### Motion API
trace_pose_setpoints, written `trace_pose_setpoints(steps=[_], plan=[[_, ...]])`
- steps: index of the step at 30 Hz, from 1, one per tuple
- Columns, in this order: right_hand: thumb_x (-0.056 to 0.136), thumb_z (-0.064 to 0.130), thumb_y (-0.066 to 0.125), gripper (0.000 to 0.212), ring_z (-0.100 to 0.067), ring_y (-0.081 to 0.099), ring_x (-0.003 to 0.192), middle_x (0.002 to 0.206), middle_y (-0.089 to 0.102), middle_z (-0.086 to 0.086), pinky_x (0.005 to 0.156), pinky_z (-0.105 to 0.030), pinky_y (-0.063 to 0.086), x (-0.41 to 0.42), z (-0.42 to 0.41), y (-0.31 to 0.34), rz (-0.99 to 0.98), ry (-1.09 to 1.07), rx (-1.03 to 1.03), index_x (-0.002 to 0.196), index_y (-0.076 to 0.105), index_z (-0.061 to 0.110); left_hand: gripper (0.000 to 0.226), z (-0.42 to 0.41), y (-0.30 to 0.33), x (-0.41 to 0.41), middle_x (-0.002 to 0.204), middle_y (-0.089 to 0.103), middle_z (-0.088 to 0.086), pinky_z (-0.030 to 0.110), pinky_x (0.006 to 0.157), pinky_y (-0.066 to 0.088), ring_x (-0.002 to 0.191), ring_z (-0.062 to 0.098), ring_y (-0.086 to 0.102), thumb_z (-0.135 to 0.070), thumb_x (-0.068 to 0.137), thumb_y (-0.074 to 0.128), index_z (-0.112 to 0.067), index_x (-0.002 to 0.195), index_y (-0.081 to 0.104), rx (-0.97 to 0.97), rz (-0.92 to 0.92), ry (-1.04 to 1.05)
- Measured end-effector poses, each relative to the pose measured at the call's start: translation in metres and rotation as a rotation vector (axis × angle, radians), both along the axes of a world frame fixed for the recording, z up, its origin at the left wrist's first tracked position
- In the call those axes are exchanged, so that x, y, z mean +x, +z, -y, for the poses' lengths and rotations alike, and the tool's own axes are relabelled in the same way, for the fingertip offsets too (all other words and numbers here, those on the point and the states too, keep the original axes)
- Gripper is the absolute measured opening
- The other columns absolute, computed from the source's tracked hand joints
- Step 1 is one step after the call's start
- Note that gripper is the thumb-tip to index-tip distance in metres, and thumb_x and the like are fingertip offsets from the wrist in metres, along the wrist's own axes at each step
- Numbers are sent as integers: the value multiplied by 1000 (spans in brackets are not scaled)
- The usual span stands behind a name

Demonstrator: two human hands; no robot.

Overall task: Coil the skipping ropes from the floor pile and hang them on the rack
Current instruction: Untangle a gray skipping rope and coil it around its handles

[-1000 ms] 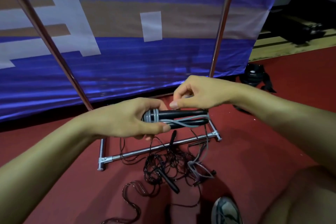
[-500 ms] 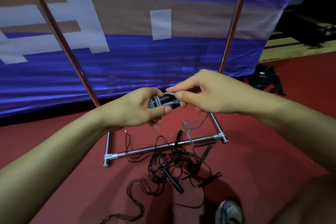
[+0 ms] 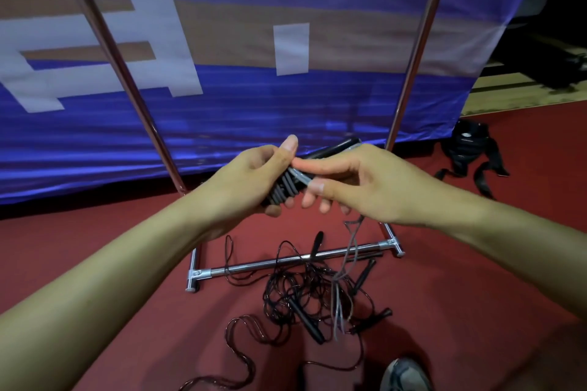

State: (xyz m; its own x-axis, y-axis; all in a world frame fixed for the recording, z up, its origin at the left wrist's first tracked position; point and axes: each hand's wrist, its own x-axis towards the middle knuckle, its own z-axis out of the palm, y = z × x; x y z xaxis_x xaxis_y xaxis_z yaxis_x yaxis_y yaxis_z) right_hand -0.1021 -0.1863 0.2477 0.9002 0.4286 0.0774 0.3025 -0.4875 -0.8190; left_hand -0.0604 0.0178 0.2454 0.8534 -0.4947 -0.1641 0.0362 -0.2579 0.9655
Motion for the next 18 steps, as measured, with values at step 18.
trace_pose_setpoints(steps=[18], plan=[[104,45,48,38,-10,41,55,64,49,8,53,-19,38,6,10,-28,-233,-25,4,98,74,18,19,-17,9,7,83,70,9,24,57,49,74,16,64,-25,107,50,-7,109,57,-107,45,-23]])
